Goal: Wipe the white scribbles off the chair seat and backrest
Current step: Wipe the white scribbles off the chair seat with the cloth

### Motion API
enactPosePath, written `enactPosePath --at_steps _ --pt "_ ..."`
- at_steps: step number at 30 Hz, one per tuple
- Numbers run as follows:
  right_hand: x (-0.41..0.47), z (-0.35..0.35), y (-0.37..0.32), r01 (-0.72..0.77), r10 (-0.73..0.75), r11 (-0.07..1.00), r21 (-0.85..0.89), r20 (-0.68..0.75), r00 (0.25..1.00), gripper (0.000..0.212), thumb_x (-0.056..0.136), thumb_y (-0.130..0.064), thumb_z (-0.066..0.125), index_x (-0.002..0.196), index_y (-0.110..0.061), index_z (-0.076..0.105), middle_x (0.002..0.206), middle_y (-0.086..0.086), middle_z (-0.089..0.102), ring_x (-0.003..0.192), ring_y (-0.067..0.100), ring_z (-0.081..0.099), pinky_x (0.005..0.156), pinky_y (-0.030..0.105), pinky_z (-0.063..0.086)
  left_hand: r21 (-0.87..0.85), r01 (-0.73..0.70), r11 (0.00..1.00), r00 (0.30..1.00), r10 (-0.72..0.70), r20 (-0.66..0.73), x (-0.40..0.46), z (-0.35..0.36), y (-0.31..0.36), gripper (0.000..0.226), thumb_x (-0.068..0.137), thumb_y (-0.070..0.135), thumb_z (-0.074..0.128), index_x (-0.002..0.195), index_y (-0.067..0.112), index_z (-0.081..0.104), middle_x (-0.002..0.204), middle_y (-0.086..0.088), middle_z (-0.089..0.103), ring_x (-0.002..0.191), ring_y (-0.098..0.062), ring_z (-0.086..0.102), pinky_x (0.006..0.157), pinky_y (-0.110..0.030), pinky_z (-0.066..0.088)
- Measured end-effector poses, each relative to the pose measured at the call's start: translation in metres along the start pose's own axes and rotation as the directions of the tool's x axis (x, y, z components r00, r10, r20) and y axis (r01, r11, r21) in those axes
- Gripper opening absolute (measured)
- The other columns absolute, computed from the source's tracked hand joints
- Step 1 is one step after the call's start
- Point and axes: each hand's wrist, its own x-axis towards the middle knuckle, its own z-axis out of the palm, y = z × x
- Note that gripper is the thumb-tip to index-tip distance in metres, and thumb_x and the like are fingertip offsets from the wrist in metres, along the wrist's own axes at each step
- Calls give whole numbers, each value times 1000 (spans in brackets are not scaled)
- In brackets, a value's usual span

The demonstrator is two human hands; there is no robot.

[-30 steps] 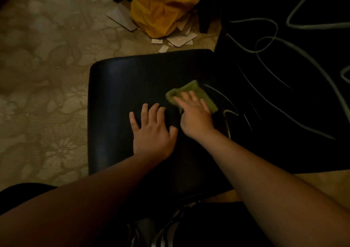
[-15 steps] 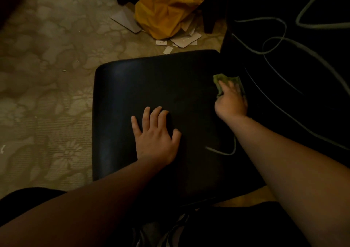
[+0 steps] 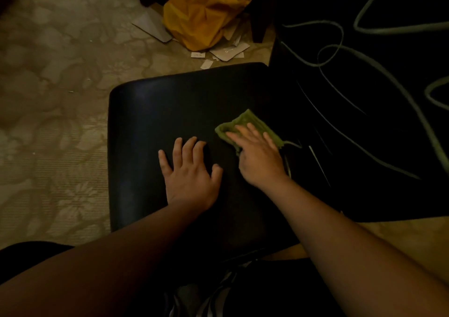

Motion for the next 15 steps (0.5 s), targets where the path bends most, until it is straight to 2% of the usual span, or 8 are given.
enactPosePath --at_steps 4,7,11,15 --pt "-2 -5 48 -227 233 972 63 -117 965 65 94 -13 43 152 -39 31 163 -7 24 152 18 11 123 46 12 -3 -14 1000 999 14 30 1 -1 0 68 97 64 33 155 32 19 169 3 10 158 -22 -11 122 -60 -13" --pt "-8 -6 78 -357 374 925 133 -138 917 64 95 -12 42 153 -37 30 165 -1 22 152 23 14 122 49 18 8 -19 1000 999 19 38 1 -1 1 69 97 64 31 157 31 18 170 2 8 158 -22 -12 122 -61 -13" --pt "-18 -5 63 -371 376 926 68 -110 920 68 93 -12 44 155 -36 26 165 1 18 152 25 11 123 50 14 17 -10 1000 999 9 41 0 0 2 70 98 63 31 158 29 17 170 2 7 158 -23 -13 122 -61 -14" --pt "-56 6 16 -180 177 982 -60 -57 983 76 90 -11 46 155 -39 19 165 -4 19 153 23 5 122 52 11 31 5 1000 1000 -6 19 -1 3 2 70 97 62 29 157 29 19 170 1 9 158 -23 -11 122 -60 -14"
